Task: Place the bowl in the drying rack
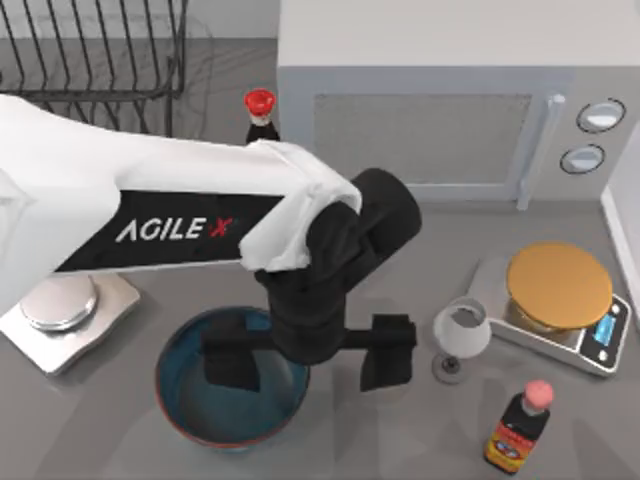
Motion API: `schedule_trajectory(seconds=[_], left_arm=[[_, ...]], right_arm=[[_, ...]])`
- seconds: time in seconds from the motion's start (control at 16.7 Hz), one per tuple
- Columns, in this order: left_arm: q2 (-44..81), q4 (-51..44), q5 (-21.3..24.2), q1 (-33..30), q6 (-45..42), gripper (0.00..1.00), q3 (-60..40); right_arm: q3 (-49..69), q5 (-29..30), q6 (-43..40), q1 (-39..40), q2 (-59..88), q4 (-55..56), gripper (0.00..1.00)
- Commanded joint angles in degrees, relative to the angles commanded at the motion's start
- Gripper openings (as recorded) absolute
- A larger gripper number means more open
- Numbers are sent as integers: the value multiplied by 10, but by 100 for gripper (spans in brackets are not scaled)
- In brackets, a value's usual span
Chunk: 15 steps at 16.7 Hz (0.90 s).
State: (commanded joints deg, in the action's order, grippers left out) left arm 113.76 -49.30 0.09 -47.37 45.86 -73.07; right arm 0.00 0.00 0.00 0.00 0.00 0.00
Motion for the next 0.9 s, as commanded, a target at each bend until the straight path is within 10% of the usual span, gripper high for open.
schedule_trajectory(seconds=[0.12,0.9], left_arm=[[0,0,0,0,0,100,0],[0,0,0,0,0,2,0]], right_arm=[[0,0,0,0,0,0,100],[0,0,0,0,0,0,100]])
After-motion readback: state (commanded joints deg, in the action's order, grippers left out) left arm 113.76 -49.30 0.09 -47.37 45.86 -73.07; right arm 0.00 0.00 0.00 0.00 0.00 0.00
